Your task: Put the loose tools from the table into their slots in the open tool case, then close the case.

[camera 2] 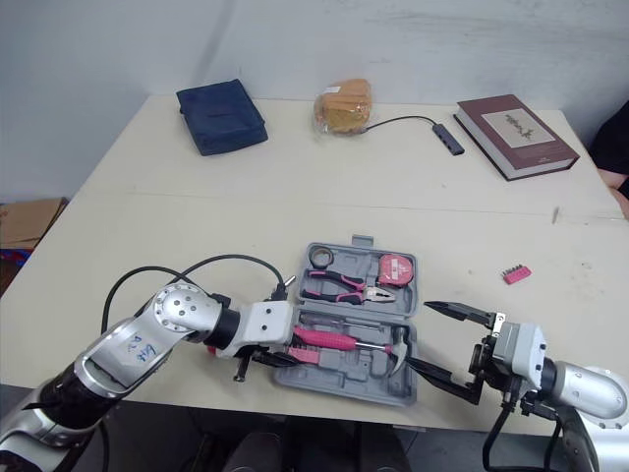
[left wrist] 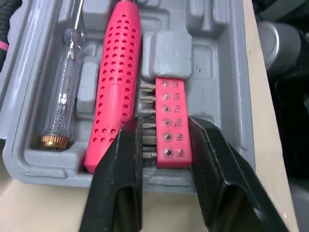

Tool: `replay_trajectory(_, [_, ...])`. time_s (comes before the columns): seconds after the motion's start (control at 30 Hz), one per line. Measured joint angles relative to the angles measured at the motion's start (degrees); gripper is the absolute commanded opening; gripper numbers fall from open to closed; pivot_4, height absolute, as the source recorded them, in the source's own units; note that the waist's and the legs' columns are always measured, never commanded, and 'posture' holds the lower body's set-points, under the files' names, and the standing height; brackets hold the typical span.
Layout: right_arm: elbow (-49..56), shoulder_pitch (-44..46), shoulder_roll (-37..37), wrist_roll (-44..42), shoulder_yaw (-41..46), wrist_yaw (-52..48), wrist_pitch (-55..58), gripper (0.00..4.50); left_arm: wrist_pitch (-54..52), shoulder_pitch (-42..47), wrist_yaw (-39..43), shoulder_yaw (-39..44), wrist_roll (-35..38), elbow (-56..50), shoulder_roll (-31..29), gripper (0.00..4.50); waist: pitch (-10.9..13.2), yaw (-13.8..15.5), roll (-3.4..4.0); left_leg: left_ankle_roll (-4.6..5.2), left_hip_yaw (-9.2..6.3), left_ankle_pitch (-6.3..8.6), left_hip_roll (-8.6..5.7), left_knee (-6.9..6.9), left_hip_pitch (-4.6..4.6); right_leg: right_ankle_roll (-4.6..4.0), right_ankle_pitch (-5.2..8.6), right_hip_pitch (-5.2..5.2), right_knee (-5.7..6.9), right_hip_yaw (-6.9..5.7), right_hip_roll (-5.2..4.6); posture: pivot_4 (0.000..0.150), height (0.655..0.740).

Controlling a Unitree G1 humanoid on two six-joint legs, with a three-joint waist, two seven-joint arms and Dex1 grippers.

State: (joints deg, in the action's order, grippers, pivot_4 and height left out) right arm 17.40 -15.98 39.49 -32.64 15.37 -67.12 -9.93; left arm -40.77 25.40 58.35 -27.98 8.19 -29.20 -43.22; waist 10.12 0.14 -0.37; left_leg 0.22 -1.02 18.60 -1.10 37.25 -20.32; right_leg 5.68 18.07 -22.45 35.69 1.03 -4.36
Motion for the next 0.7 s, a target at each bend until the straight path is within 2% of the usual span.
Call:
replay_trajectory(0.07, [0.57, -0.06, -0.07, -0.09, -0.17, 0.63, 0.59, 4.5, 2.82, -1.77, 1.08, 1.69, 1.63, -0.35, -0.06, 3.18, 0.01, -0.02, -0.02, -0.01, -0.01, 0.0, 0.01, 0.0, -0.01, 0.0, 0.0, -0.01, 0.0, 0.0, 0.0, 0.15, 0.74])
replay_trajectory(0.37, [0.61, -0.52, -0.23, -0.12, -0.31, 0.8, 1.43, 4.5, 10.22, -4.48, 6.86, 11.83, 9.46, -2.52, -2.94, 3.18, 0.02, -0.18, -0.04, -0.04, -0.01, -0.03, 0.02, -0.01, 0.01, 0.0, 0.0, -0.01, 0.02, -0.01, -0.01, 0.15, 0.74])
replay_trajectory(0.47, [0.61, -0.42, -0.33, -0.1, -0.5, 0.65, 1.42, 4.5, 15.32, -5.79, 7.18, 16.25, 11.96, -0.81, -0.23, 2.38, 0.02, -0.1, -0.04, -0.03, 0.0, -0.02, 0.01, 0.0, 0.0, 0.0, 0.0, 0.0, -0.01, -0.01, -0.03, 0.15, 0.74])
replay_trajectory(0.57, [0.59, -0.4, -0.55, -0.07, -1.3, 0.41, 1.36, 4.5, 18.57, -7.5, 6.62, 18.96, 14.57, 2.91, 3.18, 1.15, 0.02, -0.08, -0.04, -0.03, -0.01, -0.01, 0.01, 0.01, 0.0, 0.0, 0.0, 0.0, -0.01, -0.03, -0.02, 0.15, 0.74])
replay_trajectory(0.6, [0.59, -0.59, -0.71, -0.05, -1.4, 0.36, 1.33, 4.5, 18.78, -8.38, 6.29, 18.99, 14.54, 4.19, 3.15, 0.55, 0.03, -0.15, -0.05, -0.03, -0.01, -0.02, 0.01, 0.0, 0.0, 0.0, 0.0, -0.01, 0.0, -0.03, 0.0, 0.15, 0.74])
replay_trajectory(0.67, [0.53, -0.94, -0.8, -0.02, -1.39, 0.38, 1.32, 4.5, 19.5, -9.55, 6.16, 18.69, 13.47, 5.92, 2.84, 0.04, 0.03, -0.24, -0.04, -0.03, 0.0, -0.02, 0.01, 0.0, 0.01, 0.0, 0.0, -0.01, 0.02, -0.02, 0.0, 0.15, 0.74])
replay_trajectory(0.7, [0.53, -1.15, -0.8, -0.01, -1.39, 0.39, 1.31, 4.5, 20.22, -10.23, 6.19, 18.16, 12.48, 6.83, 2.49, 0.04, 0.03, -0.23, -0.04, -0.03, 0.0, -0.02, 0.01, 0.0, 0.02, 0.0, 0.0, -0.01, 0.02, -0.02, 0.0, 0.15, 0.74])
